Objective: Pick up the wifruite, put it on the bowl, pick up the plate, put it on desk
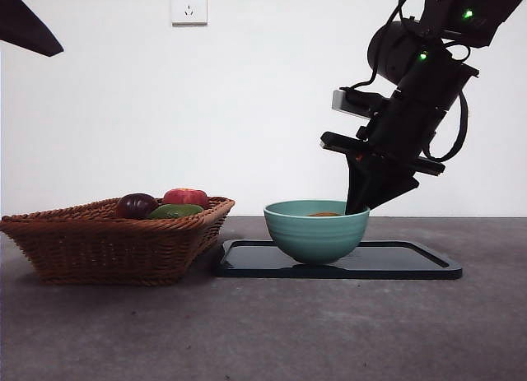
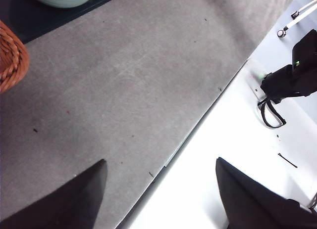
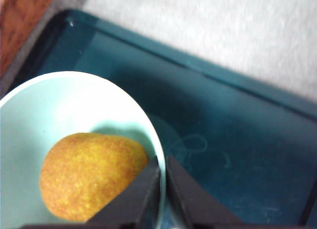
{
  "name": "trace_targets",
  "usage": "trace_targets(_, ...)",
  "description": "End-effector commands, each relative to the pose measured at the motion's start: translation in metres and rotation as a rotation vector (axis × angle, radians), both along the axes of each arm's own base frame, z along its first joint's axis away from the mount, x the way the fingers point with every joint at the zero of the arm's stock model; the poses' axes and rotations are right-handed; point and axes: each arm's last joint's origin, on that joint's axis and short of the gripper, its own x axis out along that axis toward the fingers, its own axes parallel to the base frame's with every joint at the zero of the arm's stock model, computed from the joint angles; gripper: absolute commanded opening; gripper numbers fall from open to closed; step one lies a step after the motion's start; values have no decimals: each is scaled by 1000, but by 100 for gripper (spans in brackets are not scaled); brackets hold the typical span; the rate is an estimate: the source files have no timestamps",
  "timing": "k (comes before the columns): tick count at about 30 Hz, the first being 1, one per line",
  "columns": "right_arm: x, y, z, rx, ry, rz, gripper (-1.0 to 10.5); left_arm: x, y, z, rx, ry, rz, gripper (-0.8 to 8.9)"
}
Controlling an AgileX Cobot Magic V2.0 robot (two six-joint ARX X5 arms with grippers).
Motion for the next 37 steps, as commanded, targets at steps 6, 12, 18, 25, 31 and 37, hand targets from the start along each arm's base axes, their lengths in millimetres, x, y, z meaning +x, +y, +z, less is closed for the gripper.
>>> trace_targets(6, 7, 3, 0, -3, -23, 13, 10, 0, -2, 2, -5, -13, -17, 344)
trace_targets(12, 8, 3, -7, -10, 1, 13, 10, 0, -1, 2, -4, -10, -17, 344)
trace_targets(18, 8, 3, -7, -5, 8, 4, 13, 0, -1, 2, -3, -10, -17, 344)
trace_targets(25, 6, 2, 2, 12, -7, -14, 174, 0, -1, 2, -4, -10, -17, 344)
trace_targets(31, -6, -3, 36, 30, -83, -25, 174, 0, -1, 2, -4, -12, -18, 344)
trace_targets(37, -40, -13, 85, 84, -108, 1, 174, 1, -2, 2, -5, -14, -18, 344)
